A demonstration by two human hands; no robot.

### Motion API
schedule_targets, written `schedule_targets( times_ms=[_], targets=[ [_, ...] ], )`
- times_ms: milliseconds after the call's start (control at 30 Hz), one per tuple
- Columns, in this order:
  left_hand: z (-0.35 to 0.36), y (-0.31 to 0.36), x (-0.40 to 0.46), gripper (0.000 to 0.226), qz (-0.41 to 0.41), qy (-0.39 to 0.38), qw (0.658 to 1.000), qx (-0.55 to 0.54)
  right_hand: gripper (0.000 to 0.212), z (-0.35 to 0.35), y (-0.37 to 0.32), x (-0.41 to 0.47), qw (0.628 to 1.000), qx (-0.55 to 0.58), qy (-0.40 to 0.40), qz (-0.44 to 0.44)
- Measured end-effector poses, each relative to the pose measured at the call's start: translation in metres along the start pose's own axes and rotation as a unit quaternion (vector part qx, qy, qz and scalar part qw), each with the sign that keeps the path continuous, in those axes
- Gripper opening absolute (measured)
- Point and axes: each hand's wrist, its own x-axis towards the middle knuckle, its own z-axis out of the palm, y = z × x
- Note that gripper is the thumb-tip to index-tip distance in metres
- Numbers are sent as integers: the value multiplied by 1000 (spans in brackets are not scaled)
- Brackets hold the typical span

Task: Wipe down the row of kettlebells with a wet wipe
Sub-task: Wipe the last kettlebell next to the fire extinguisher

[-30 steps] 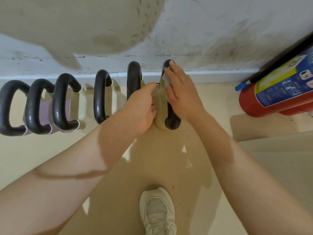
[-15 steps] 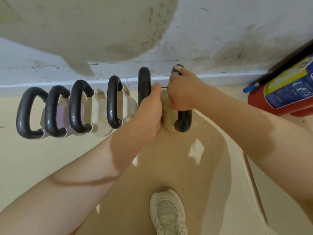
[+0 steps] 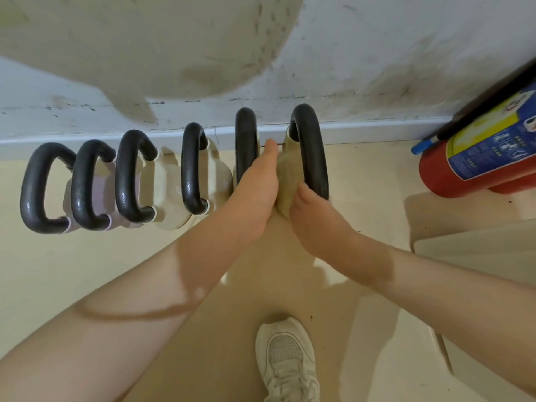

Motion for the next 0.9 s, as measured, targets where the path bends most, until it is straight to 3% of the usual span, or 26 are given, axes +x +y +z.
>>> schedule_targets(
  times_ms=[33, 100, 167, 200, 267, 333, 433, 467, 567, 633, 700, 833, 900],
  targets=[
    [-1, -1, 2, 40, 3, -6, 1000, -1, 33, 1, 10, -2, 997, 35, 62, -10],
    [-1, -3, 3, 33, 7, -7, 1000, 6, 38, 6, 42, 0, 957, 146, 249, 14],
    [-1, -3, 3, 35, 9, 2, 1000, 15, 38, 17, 69, 10, 920, 260, 292, 29],
    [-1, -4, 3, 35, 5, 2, 1000, 13, 41, 23, 76, 16, 902, 330, 277, 38],
    [-1, -5, 3, 28, 1, -8, 1000, -2, 41, 27, 85, 24, 829, 478, 280, 78],
    [1, -5, 1, 19, 12, -17, 1000, -10, 40, 26, 89, 31, 699, 655, 267, 105],
    [5, -8, 0, 20, 23, -25, 999, 5, 38, 15, 90, 35, 436, 867, 182, 157],
    [7, -9, -1, 23, 21, -22, 999, 10, 31, 12, 89, 33, 375, 894, 162, 181],
    [12, -15, 0, 37, 18, 1, 999, 35, 28, 9, 81, 22, 264, 935, 118, 204],
    [17, -21, -4, 50, 20, -10, 998, 53, 32, 10, 70, 12, 226, 949, 102, 193],
    [20, -23, -5, 51, 14, -22, 998, 58, 31, 10, 57, 6, 219, 948, 108, 203],
    [16, -22, 3, 43, 1, 32, 999, 27, 7, 9, 32, 4, 260, 913, 164, 270],
    [13, -22, 5, 31, 3, 29, 1000, 5, 8, 11, 19, 3, 270, 894, 199, 298]
  ],
)
